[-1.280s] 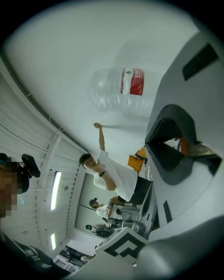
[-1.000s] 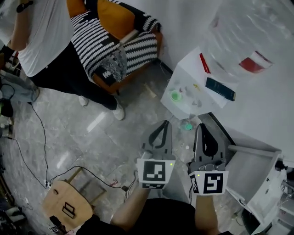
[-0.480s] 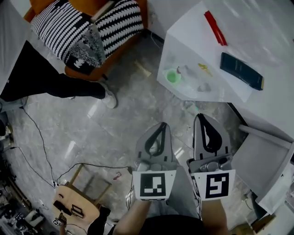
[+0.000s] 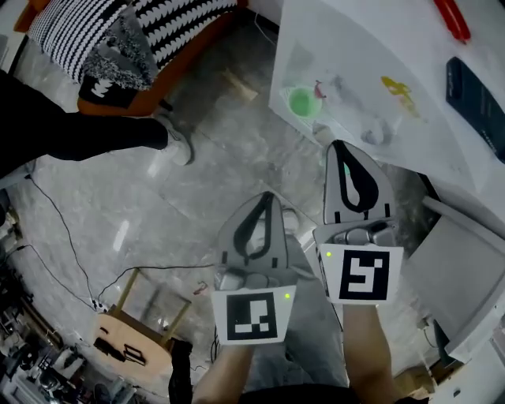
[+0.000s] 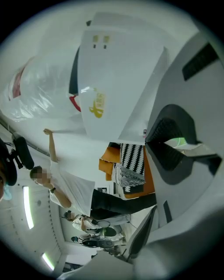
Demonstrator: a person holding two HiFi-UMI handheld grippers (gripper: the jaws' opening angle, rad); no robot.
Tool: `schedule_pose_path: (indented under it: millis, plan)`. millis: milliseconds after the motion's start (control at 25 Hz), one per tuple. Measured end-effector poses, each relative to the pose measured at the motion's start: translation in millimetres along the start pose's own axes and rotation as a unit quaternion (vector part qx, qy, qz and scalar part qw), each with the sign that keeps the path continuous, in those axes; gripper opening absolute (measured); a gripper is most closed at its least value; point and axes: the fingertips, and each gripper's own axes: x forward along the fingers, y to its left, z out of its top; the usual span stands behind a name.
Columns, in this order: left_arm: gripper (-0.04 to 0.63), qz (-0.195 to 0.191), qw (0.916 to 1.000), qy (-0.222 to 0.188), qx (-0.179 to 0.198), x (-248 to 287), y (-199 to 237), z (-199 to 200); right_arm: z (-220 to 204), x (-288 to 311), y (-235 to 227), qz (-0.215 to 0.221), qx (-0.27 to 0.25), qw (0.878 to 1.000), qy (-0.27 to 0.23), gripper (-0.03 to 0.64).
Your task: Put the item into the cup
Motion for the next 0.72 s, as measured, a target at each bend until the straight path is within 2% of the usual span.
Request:
schedule_pose_path:
  millis: [240,400,600,720]
  plan:
    - [0.014,0.006,0.9999,0.011,0.004,21.9,9.4,-16.9,-34.1,40.2,0.8,-0.003,-0.012,1.000,0.024,0.011]
    - [0.014,-0.002,0.9995,0.025,0.019,37.3,4.1,-31.0,-56.1,60.7,-3.6,-0.022,-0.009,0.999,0.043,0.011]
    - [0.014,-0.007,0.9994,0.033,0.009,45.5,0.6,-40.2,-69.3,84.3,-6.4,-0.030,-0.014,0.998,0.056,0.011]
    - [0.014,-0.005,0.9991,0.042,0.008,44.8,5.8,-50.4,-78.8,99.8,-4.0,-0.031,-0.034,0.997,0.066,0.011]
